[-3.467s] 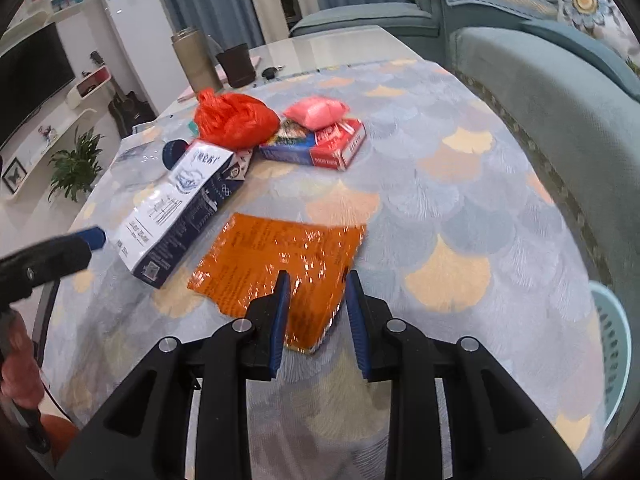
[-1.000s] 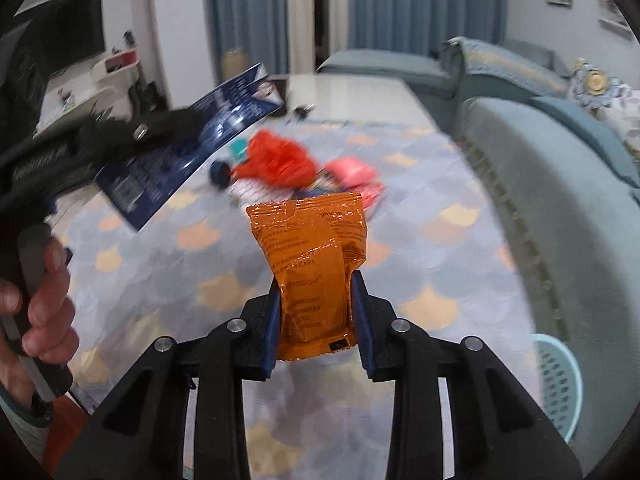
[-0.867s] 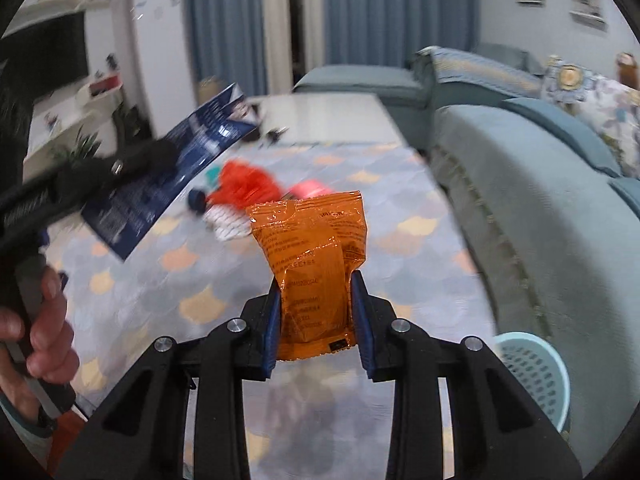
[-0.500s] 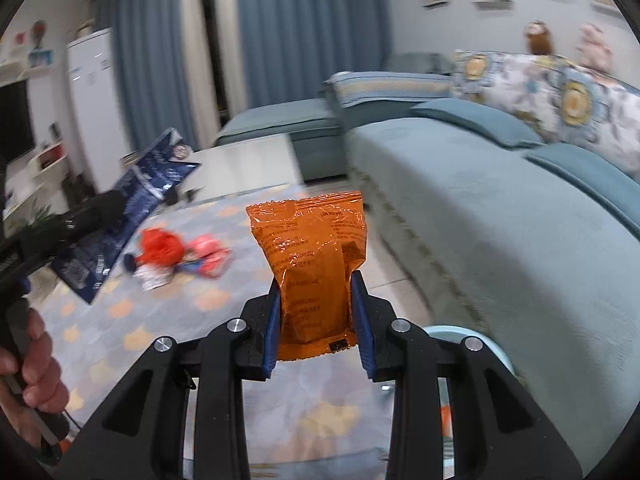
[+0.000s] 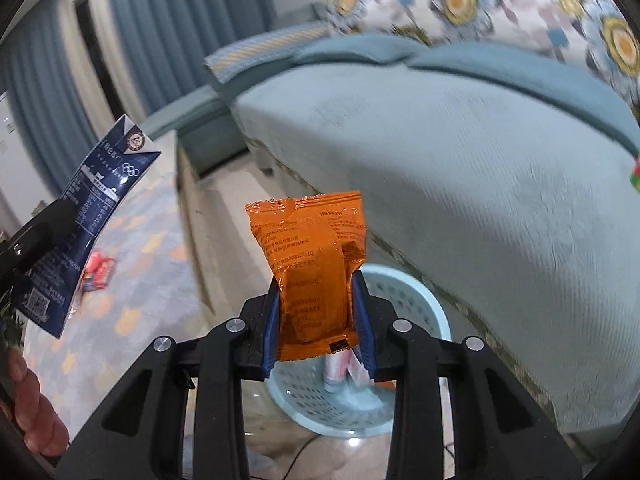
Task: Collect trash
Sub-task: 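Carry the carton and packet over the wastebasket and open both tools, then return both tools to the table and reach the left tool toward the plastic bottle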
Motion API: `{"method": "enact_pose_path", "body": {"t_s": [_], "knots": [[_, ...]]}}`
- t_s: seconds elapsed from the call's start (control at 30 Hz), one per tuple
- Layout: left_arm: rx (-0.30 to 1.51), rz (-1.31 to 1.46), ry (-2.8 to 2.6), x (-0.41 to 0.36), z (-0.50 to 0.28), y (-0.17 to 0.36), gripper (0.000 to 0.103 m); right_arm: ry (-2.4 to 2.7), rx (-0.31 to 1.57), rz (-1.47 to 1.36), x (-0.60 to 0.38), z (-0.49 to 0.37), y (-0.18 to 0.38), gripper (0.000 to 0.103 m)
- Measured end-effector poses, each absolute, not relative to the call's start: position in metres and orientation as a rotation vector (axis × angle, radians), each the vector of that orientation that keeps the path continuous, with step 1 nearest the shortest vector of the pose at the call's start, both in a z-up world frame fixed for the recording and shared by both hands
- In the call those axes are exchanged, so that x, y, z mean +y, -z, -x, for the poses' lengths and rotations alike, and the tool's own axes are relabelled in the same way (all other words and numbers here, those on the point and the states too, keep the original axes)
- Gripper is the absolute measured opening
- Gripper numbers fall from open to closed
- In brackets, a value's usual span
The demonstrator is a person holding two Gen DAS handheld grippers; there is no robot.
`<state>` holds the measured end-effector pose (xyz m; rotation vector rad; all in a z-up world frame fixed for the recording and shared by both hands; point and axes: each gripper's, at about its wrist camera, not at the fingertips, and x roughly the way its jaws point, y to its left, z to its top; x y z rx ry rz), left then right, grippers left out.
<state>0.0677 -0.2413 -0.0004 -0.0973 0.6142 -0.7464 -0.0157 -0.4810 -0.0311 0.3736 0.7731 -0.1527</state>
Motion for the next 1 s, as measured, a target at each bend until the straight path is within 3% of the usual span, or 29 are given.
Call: {"method": "enact_pose_path", "body": {"t_s": [0.33,0.47,0.57,0.8,1.0], "knots": [[0.780,0.110,0.767,-0.267,-0.093,0.066,0.052,0.182,0.950,-0.518,-0.510,0.002,0.101,0.036],[0.829,0.125,0.773,-0.270,-0.100,0.081,0.053,0.196,0.987,-0.536,-0.512,-0.001,0.116,0.044],[0.830,0.116,0.771,-0.269,-0.100,0.084,0.056,0.206,0.997,-0.548,-0.514,-0.001,0.121,0.053],[0.818,0.122,0.758,-0.261,-0.099,0.080,0.056,0.207,0.991,-0.540,-0.511,-0.003,0.118,0.056],[0.801,0.115,0.749,-0.253,-0.093,0.071,0.059,0.217,0.982,-0.517,-0.508,-0.002,0.111,0.067]]}}
